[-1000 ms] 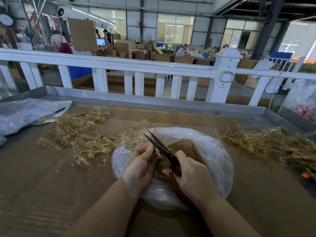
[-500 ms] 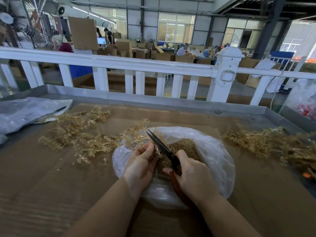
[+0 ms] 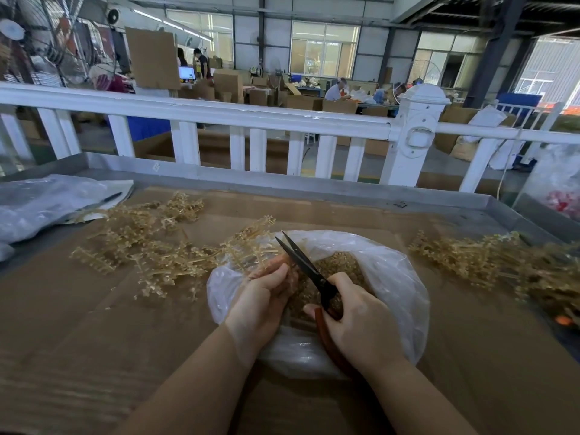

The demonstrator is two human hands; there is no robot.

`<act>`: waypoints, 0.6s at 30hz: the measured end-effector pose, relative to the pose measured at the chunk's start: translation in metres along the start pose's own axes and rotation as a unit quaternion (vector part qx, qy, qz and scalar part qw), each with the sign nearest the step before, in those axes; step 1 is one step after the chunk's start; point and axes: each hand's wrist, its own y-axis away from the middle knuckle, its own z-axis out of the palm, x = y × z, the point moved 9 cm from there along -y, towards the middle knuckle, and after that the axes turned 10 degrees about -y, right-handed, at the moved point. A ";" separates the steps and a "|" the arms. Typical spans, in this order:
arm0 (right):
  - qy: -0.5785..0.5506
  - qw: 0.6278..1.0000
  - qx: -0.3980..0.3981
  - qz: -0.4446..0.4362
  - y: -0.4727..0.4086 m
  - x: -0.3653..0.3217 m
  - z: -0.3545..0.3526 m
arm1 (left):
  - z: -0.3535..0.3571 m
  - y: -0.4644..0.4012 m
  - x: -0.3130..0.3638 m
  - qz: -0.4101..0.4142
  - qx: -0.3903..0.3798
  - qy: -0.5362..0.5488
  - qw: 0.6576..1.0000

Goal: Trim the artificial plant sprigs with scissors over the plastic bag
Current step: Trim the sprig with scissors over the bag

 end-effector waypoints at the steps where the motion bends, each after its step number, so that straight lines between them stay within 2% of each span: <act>1: -0.003 1.000 0.000 0.000 0.000 0.000 0.000 | 0.003 0.001 0.001 -0.008 -0.016 -0.002 1.000; 3: -0.017 1.000 0.002 0.002 0.000 0.000 -0.001 | 0.005 0.001 -0.001 -0.023 -0.023 0.013 0.999; 8: -0.033 0.999 0.018 0.003 0.001 0.000 -0.005 | -0.008 -0.004 -0.005 -0.014 0.061 0.045 0.997; 18: 0.001 1.000 0.006 -0.017 0.002 -0.004 -0.005 | -0.007 -0.005 -0.003 -0.013 0.053 0.053 0.997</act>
